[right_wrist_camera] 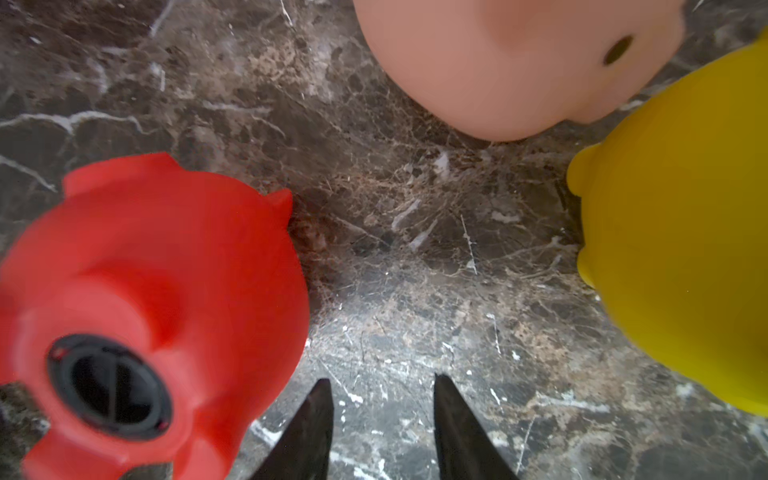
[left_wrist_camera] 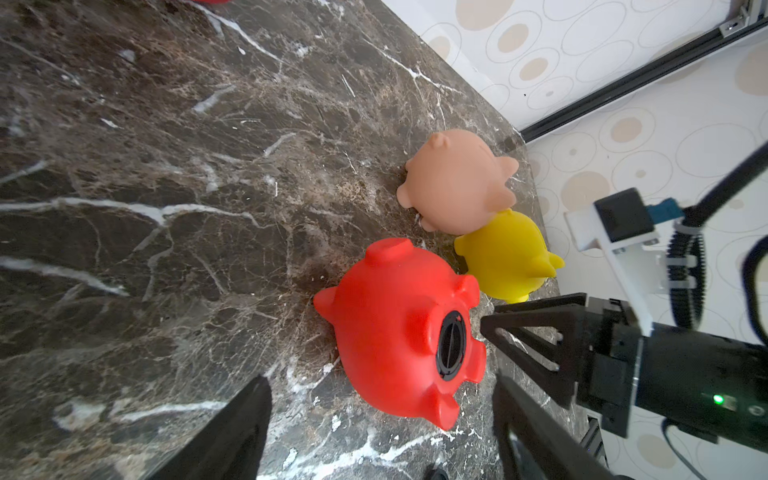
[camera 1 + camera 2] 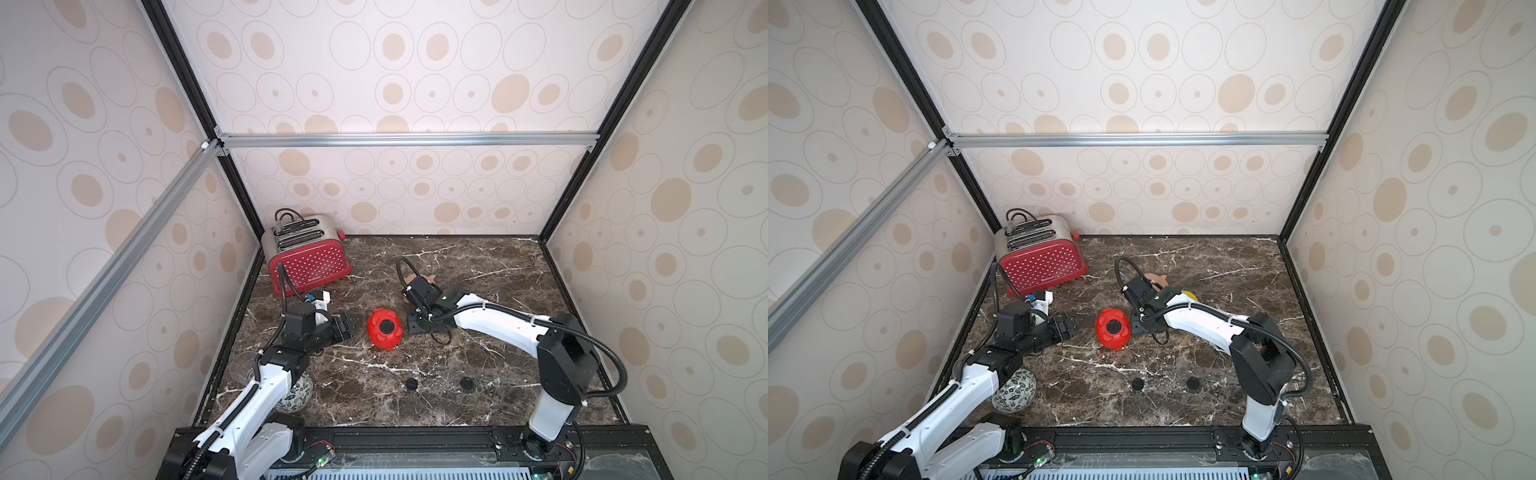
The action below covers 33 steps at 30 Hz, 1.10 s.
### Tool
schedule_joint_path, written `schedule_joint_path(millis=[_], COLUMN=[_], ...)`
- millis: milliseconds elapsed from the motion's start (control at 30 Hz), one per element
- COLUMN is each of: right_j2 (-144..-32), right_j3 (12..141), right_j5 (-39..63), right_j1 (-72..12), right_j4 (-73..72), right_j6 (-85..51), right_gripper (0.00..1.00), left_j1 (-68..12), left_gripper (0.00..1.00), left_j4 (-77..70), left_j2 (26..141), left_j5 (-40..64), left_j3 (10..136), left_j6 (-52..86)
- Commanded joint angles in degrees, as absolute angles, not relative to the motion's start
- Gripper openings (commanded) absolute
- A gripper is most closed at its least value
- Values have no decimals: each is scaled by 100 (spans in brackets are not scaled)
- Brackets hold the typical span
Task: Close piggy banks
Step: Adjust the piggy bank at the center of the board.
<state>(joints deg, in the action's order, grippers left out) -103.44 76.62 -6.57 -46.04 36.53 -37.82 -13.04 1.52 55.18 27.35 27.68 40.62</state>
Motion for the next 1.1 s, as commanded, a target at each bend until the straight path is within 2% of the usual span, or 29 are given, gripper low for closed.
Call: schedule_joint_path(millis=[0,200,1067], right_j2=[-10705,-11182,-11842], right_j3=[7975,8244,8564], right_j5=[-692,-349,1090], right_j1=[-4552,-4561,-4597], right_j4=[3561,3383,2762], right_j6=[-3685,-3699,-4011], right_gripper=[43,43,43], left_j1=[-1326,-1324,-1326], left_gripper=[83,83,84], left_j4=[262,358,422], left_j2=[5527,5488,5501], left_j5=[2672,2663,2593], left_j3=[3039,3072,3076], left_j6=[3903,3867,3823])
